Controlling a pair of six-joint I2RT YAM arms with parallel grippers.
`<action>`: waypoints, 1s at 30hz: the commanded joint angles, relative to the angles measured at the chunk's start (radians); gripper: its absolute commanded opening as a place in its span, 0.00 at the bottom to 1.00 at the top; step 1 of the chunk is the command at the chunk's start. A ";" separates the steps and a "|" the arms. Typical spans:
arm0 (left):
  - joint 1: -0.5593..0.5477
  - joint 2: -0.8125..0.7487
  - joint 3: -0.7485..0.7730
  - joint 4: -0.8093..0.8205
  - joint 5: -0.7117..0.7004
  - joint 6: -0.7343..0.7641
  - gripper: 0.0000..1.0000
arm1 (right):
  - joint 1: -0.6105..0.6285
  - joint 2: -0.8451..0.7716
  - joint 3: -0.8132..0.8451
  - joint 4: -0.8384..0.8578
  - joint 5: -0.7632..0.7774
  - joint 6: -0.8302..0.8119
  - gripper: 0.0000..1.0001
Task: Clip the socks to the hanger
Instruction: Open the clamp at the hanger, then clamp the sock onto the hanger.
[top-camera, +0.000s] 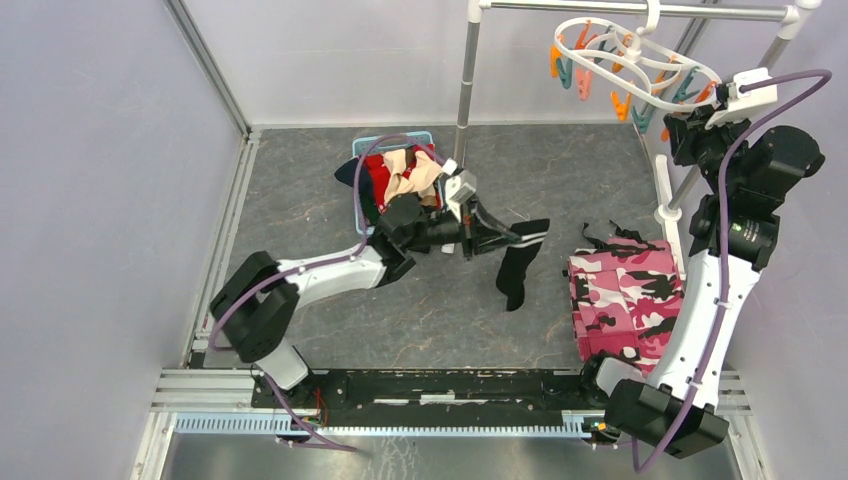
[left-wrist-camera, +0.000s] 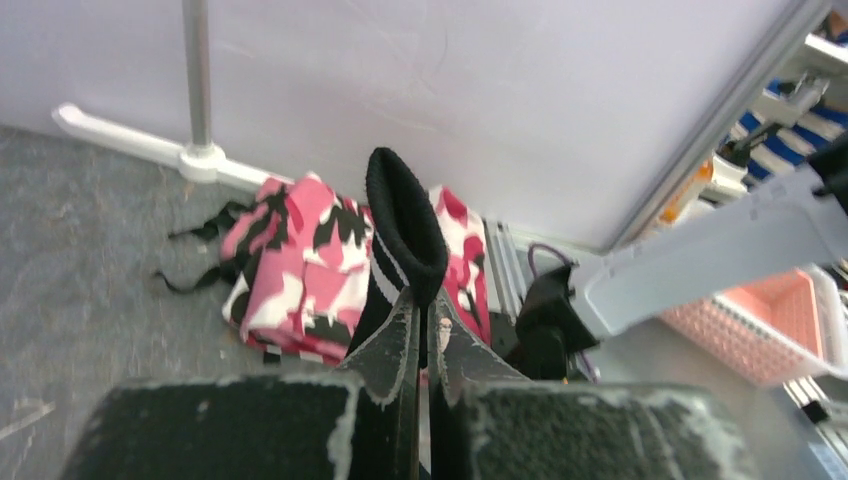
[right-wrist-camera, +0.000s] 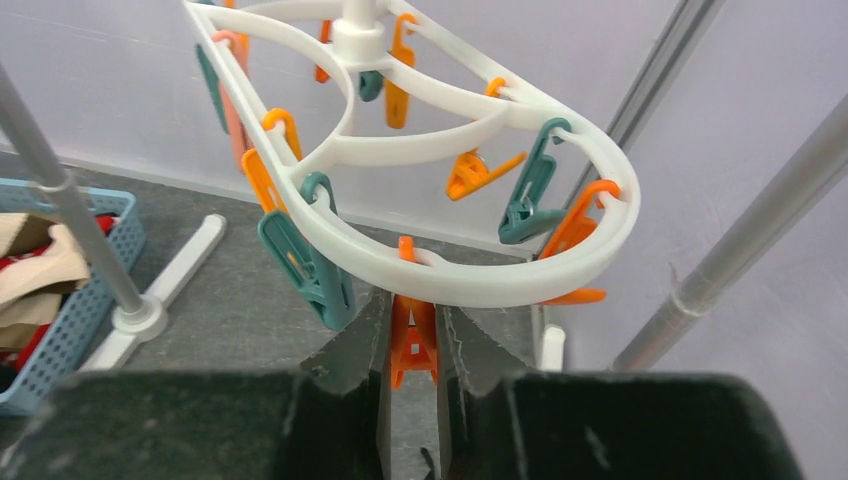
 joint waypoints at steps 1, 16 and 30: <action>-0.004 0.121 0.182 0.114 -0.007 -0.118 0.02 | 0.005 -0.032 -0.027 0.016 -0.071 0.073 0.12; -0.080 0.482 0.673 -0.006 -0.130 -0.098 0.02 | 0.006 -0.057 -0.092 0.054 -0.141 0.150 0.12; -0.084 0.666 0.977 -0.136 -0.143 -0.039 0.02 | 0.006 -0.052 -0.095 0.074 -0.183 0.177 0.12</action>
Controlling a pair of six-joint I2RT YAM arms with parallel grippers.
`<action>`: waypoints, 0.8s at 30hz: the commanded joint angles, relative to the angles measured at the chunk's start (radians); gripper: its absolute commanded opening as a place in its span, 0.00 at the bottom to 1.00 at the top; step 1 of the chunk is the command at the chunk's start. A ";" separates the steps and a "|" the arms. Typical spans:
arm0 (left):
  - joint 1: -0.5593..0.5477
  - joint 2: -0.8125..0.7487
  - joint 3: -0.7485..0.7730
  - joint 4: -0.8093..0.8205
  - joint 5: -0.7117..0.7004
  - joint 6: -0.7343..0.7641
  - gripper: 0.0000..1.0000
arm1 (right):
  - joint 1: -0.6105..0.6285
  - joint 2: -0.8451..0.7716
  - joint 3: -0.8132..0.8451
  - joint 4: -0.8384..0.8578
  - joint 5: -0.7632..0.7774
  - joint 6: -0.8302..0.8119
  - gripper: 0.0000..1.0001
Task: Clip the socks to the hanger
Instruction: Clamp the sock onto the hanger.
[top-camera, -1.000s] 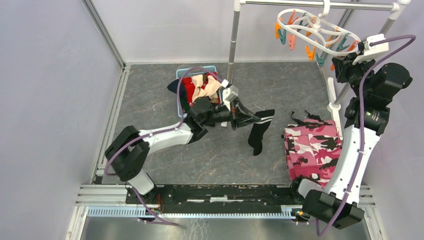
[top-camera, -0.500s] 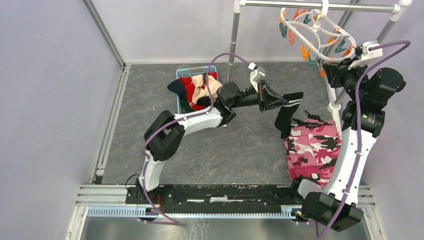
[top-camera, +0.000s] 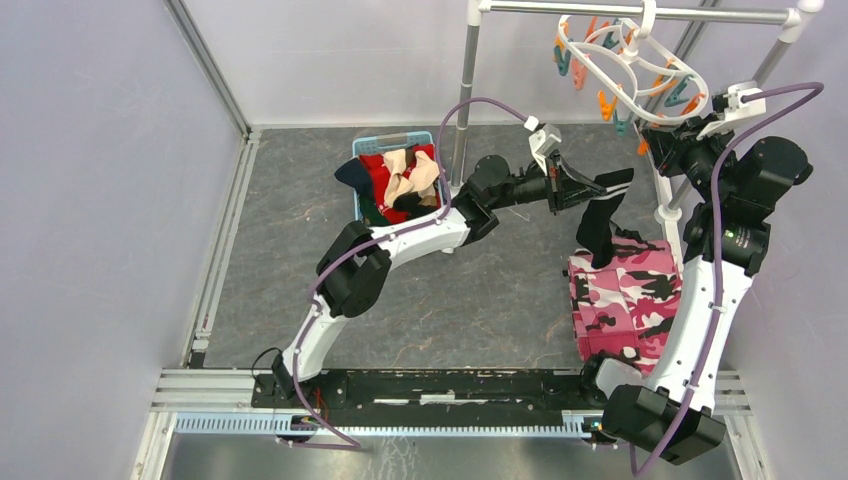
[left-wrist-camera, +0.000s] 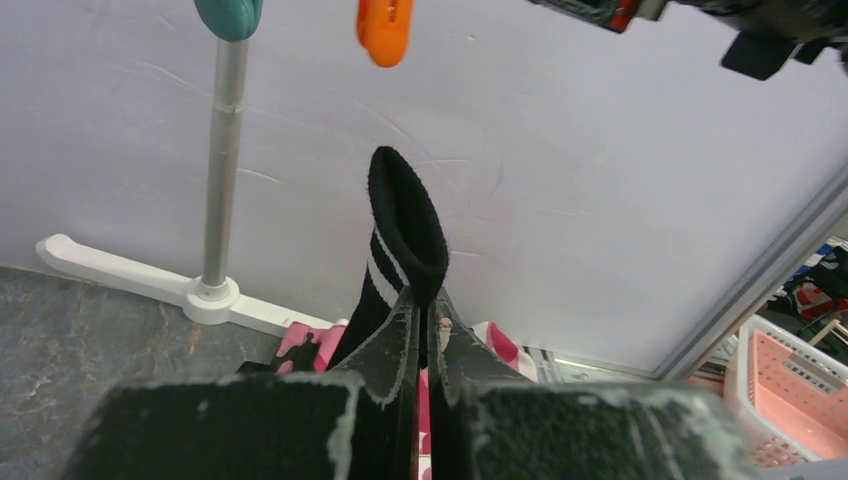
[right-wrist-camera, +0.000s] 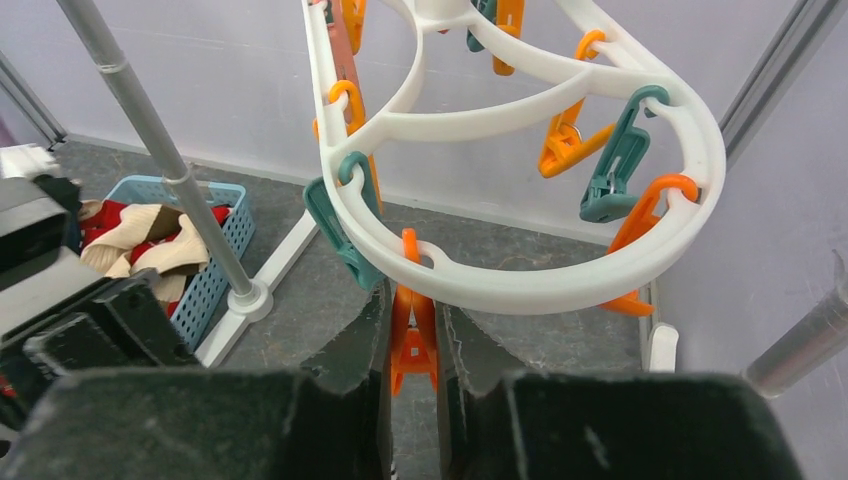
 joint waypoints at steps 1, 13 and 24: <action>0.008 0.046 0.114 -0.062 0.005 0.069 0.02 | 0.006 -0.010 0.000 0.037 -0.044 0.025 0.12; 0.078 0.280 0.435 0.195 0.292 -0.236 0.02 | 0.014 -0.011 -0.009 0.045 -0.082 0.026 0.12; 0.079 0.321 0.508 0.229 0.290 -0.295 0.02 | 0.030 -0.013 -0.017 0.060 -0.131 0.033 0.12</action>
